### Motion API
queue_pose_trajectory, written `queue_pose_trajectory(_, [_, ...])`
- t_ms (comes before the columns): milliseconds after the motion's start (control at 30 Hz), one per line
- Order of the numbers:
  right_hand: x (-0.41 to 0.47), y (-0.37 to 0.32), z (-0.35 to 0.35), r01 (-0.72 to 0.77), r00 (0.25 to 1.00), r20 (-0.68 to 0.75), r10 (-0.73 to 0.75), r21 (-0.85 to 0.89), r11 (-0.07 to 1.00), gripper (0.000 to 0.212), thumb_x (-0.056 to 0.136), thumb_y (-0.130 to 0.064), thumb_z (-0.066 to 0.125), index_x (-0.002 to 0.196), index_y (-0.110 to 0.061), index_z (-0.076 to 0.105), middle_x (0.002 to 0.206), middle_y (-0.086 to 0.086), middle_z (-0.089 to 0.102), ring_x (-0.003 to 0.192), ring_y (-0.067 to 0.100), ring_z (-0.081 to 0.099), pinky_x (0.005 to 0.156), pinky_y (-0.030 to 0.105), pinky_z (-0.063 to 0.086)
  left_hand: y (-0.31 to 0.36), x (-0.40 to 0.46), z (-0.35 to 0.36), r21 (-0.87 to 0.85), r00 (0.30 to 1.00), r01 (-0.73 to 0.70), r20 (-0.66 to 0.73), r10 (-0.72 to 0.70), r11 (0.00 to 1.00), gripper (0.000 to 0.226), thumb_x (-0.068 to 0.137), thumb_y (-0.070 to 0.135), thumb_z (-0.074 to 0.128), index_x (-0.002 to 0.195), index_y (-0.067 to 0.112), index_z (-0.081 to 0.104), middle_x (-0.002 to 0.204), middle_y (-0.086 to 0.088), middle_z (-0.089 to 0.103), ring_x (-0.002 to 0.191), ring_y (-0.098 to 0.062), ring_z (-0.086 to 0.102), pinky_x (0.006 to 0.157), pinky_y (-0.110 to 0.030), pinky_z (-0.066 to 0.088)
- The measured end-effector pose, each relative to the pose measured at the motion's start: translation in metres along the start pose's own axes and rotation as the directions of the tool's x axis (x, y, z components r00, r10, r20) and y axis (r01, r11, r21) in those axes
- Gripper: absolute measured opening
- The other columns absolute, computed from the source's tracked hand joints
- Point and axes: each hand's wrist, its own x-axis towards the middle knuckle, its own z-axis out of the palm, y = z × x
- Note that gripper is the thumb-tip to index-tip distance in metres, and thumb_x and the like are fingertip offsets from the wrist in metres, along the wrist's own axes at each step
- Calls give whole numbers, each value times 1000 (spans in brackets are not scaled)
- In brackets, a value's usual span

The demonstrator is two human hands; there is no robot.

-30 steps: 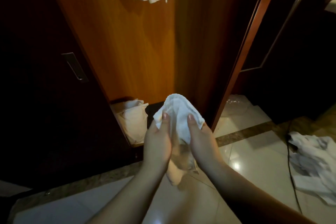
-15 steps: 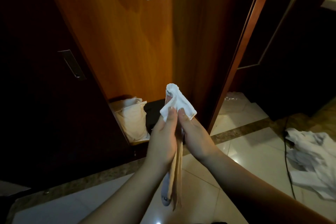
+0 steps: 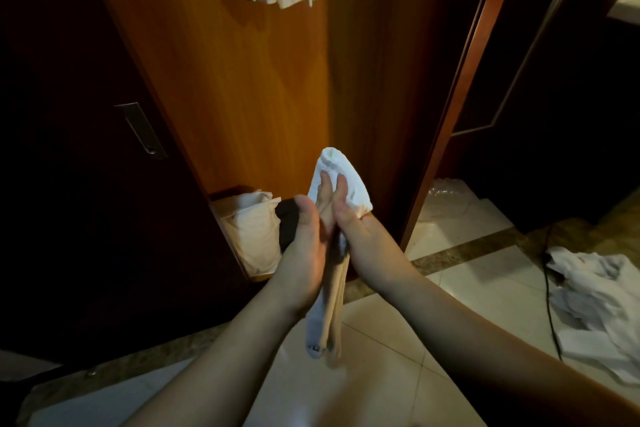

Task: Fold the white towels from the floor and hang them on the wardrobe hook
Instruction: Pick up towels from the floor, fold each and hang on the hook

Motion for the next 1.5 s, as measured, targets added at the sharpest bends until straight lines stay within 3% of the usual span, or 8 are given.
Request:
queue_pose_trajectory(300, [19, -39, -54, 62, 990, -129, -63, -10, 998, 50, 86, -69, 47, 93, -31, 79, 99, -1, 78, 95, 13, 74, 84, 27, 57, 0, 10, -39, 266, 851, -227, -415, 323, 937, 26, 87, 55, 60, 106, 41, 71, 119, 20, 68, 117, 1, 60, 88, -11, 47])
queue_pose_trajectory(467, [25, -71, -68, 168, 985, 6, -174, -286, 943, 68, 91, -71, 42, 105, -10, 70, 100, 23, 70, 94, 41, 67, 92, 59, 51, 27, 35, -50, 55, 981, -69, -179, 78, 996, 87, 59, 64, 84, 132, 25, 57, 130, 8, 67, 123, -11, 61, 105, -36, 47])
queue_pose_trajectory(633, [25, -96, -75, 261, 965, 70, -252, -275, 925, 46, 95, -63, 44, 105, -29, 73, 107, 0, 76, 99, 18, 73, 93, 46, 56, 38, 50, -41, -9, 998, -16, -55, 15, 1000, 54, 56, 41, 93, 105, 27, 76, 117, 7, 74, 115, -12, 66, 100, -33, 50])
queue_pose_trajectory(767, [31, -115, -86, 297, 948, -34, -315, -251, 921, 84, 80, -84, 45, 103, -8, 70, 107, 29, 68, 101, 49, 65, 89, 63, 54, 43, 55, -32, 12, 999, 3, 49, -3, 1000, 17, 76, 23, 74, 91, 27, 80, 101, 10, 77, 99, -7, 72, 75, -16, 55])
queue_pose_trajectory(967, [54, -92, -111, 77, 992, -128, -21, 450, 889, 68, 91, -73, 42, 122, -22, 73, 123, 9, 72, 117, 26, 67, 98, 42, 54, 76, 66, -18, -165, 987, 108, 132, -87, 980, 29, 85, 32, 69, 107, 15, 77, 111, -9, 75, 105, -29, 72, 81, -39, 61])
queue_pose_trajectory(1100, [48, -28, -90, -216, 959, -13, 282, 607, 765, 73, 104, -47, 38, 54, -13, 78, 65, 4, 74, 59, 14, 74, 50, 24, 56, 102, 78, -18, -285, 980, 193, 108, -169, 939, 54, 79, 30, 76, 126, 10, 59, 107, -10, 76, 103, -31, 72, 77, -45, 60])
queue_pose_trajectory(1333, [36, 10, -57, -361, 932, 251, 262, 566, 741, 72, 91, -79, 36, 127, -28, 70, 129, 9, 69, 120, 28, 65, 97, 46, 53, 140, 97, -45, -183, 976, 181, -88, -199, 966, 44, 84, 26, 73, 124, 13, 61, 107, -11, 76, 98, -31, 74, 73, -49, 60])
queue_pose_trajectory(1500, [23, -4, -58, -239, 953, 283, 109, 481, 843, 98, 54, -85, 71, 124, -18, 60, 113, -1, 76, 105, 13, 72, 82, 29, 58, 157, 107, -61, -145, 955, 178, -215, -206, 973, 33, 90, 23, 70, 120, 9, 63, 102, -12, 77, 90, -31, 75, 65, -49, 61])
